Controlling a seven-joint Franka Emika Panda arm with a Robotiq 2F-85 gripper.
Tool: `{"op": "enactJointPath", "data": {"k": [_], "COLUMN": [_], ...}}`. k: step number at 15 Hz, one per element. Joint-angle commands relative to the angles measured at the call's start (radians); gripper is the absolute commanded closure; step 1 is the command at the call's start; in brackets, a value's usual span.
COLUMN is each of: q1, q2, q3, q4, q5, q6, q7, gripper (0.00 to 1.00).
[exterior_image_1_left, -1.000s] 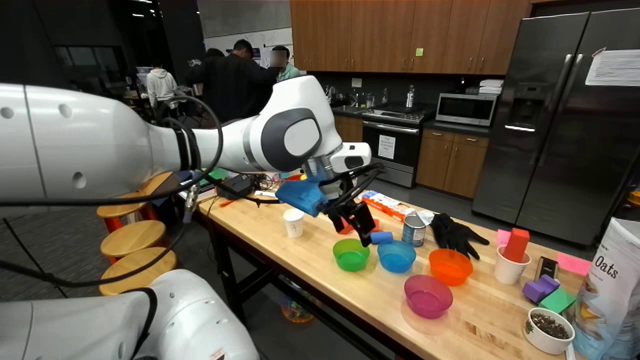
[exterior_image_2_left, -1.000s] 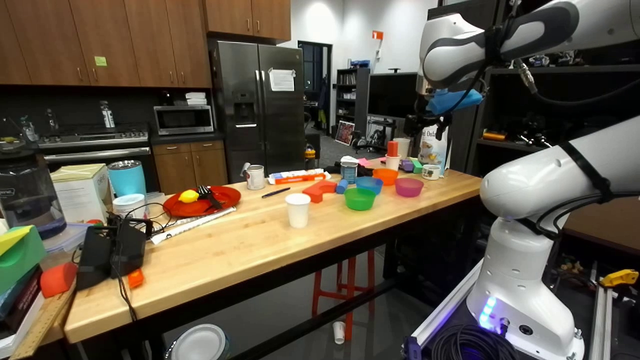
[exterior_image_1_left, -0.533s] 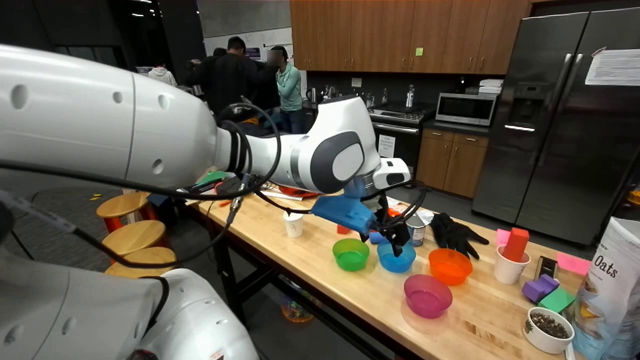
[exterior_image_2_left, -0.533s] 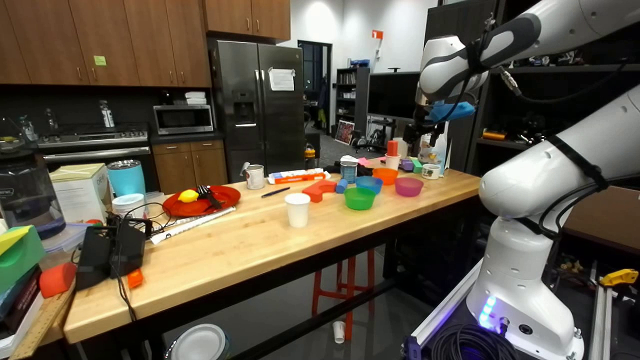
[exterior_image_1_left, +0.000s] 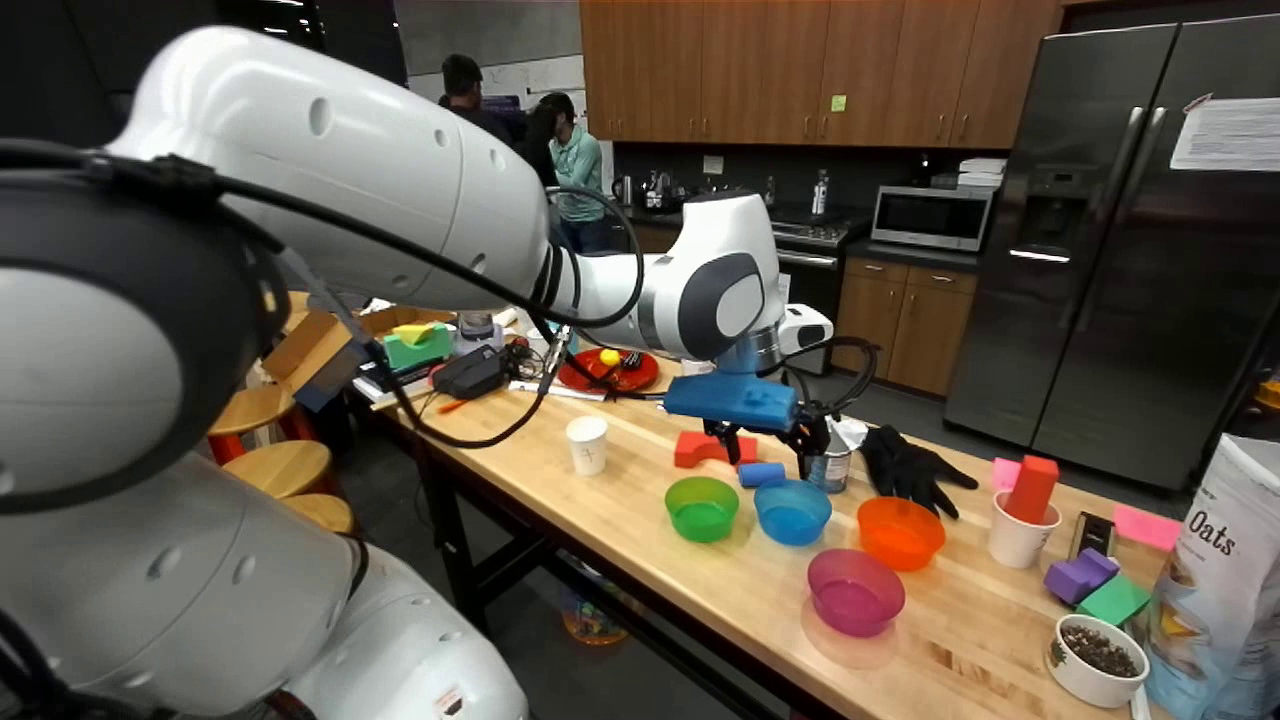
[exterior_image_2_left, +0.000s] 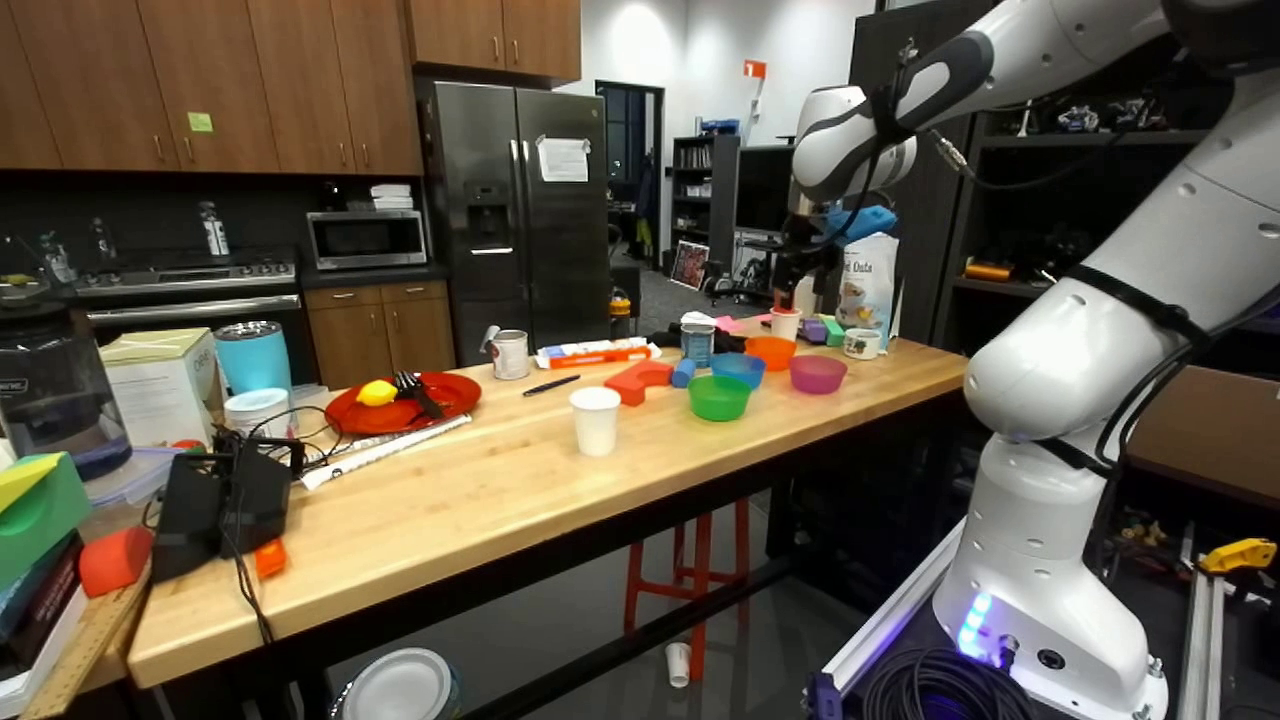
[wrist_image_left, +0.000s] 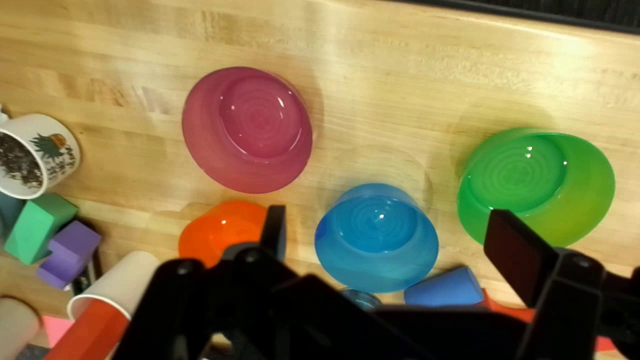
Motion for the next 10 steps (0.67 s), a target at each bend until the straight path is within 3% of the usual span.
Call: {"op": "enactJointPath", "data": {"k": [1, 10], "q1": [0.044, 0.043], "q2": [0.103, 0.209], "q3": [-0.027, -0.045], "q4": [0.049, 0.044], "q5": [0.071, 0.213], "q6": [-0.014, -0.025], "q7": [-0.084, -0.129], "gripper": [0.00, 0.00]}}
